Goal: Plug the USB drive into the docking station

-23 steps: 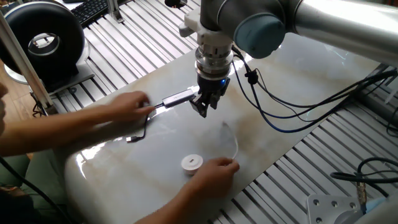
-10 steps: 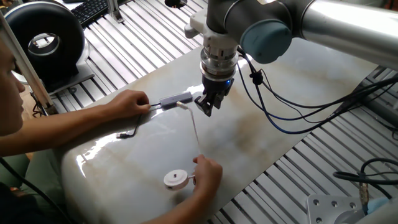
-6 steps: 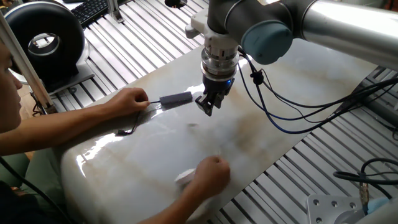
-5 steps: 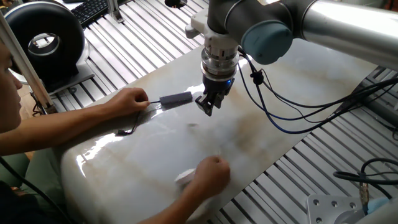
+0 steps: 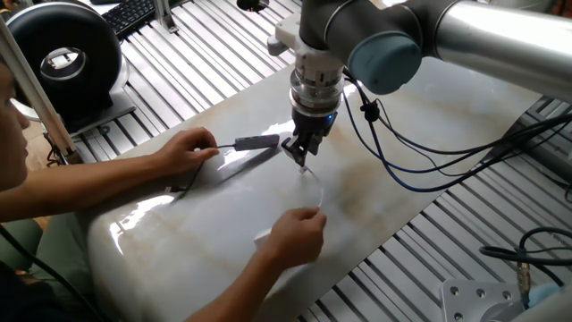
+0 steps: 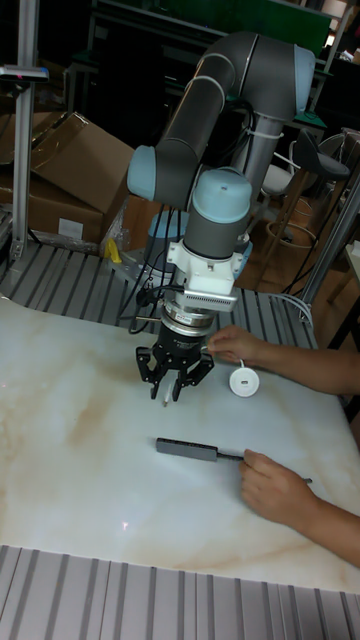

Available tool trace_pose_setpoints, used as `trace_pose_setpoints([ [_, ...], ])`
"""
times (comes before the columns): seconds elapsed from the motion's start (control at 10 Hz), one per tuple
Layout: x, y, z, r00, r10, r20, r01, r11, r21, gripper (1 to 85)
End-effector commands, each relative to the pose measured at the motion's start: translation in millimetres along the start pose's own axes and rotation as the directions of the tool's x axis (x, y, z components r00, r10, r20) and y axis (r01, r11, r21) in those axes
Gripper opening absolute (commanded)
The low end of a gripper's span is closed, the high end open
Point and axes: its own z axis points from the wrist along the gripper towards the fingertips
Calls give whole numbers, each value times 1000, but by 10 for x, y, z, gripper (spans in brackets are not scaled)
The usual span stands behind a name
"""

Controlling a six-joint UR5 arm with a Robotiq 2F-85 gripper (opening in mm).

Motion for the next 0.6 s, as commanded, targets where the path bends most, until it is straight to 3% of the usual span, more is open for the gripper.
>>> trace_pose_setpoints([
  [0.0, -20, 8, -8, 1000, 7, 8, -7, 1000, -8, 397],
  [0.5, 19, 11, 27, 1000, 17, 10, -17, 1000, -15, 393],
])
